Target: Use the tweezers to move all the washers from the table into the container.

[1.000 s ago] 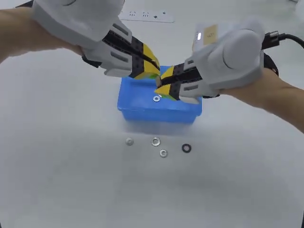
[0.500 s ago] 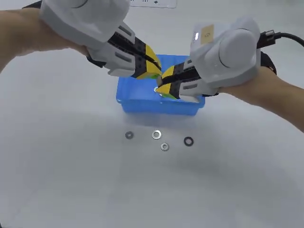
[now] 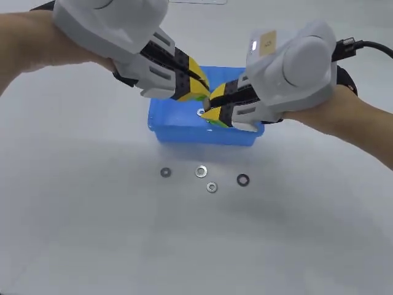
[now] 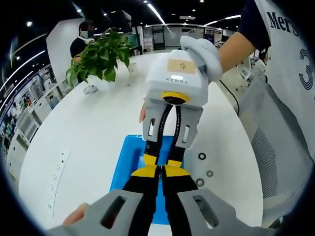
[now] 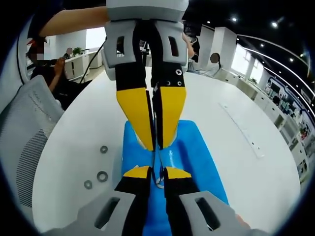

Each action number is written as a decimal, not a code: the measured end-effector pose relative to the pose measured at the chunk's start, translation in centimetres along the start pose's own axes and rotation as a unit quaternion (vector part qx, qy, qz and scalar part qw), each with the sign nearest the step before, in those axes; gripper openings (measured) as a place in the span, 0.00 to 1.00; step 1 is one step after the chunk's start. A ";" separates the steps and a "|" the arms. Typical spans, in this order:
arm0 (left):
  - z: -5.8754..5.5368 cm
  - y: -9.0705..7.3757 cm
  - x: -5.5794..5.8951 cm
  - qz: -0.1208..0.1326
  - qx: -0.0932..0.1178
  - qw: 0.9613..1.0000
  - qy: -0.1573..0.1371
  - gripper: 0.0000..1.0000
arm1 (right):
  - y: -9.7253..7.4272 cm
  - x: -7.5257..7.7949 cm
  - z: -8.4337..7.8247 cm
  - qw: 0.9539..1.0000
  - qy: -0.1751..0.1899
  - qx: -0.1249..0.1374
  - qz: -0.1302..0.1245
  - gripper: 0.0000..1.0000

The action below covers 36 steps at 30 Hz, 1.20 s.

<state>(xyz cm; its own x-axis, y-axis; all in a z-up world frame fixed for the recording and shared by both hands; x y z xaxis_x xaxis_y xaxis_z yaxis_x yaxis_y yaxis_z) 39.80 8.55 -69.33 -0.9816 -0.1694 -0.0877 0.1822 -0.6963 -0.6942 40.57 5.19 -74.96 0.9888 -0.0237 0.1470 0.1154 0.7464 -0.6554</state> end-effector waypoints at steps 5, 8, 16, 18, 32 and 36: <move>0.5 -0.4 0.2 0.002 0.003 1.000 0.007 0.06 | -0.6 -0.2 0.4 1.000 0.002 0.003 0.001 0.12; 1.2 -0.9 0.4 0.004 0.005 1.000 0.015 0.06 | -1.2 -0.2 0.8 1.000 -0.002 0.006 -0.001 0.12; 3.0 -2.6 1.3 0.010 0.005 0.999 0.044 0.06 | -3.0 -0.7 2.3 1.000 0.000 0.026 -0.007 0.12; 3.3 -3.0 1.7 0.008 0.006 0.999 0.046 0.06 | -3.5 -1.1 2.7 1.000 -0.001 0.029 -0.005 0.12; 4.6 -4.5 5.7 0.010 0.009 0.998 0.061 0.06 | -5.9 -5.0 4.0 0.999 -0.033 0.030 0.011 0.11; 4.7 -4.6 6.9 0.007 0.010 0.998 0.062 0.06 | -6.1 -5.9 3.9 0.999 -0.038 0.027 0.018 0.11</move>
<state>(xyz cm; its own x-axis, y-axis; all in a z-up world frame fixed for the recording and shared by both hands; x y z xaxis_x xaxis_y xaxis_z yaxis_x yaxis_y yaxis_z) 32.43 7.29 -63.39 -0.9783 -0.0917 -0.1857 0.1952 -0.7080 -0.6787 33.64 3.37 -68.88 0.9820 0.0525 0.1812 0.0729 0.7803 -0.6212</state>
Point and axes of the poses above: the centre of the closed fingertips' face, and the gripper's own axes: y roughly forward along the fingers, x roughly to its right, z roughly out of its top, the point moved 4 cm from there along -y, roughly backward along the fingers, and after that the axes turned 1 degree about -x, right-handed, at the moved point
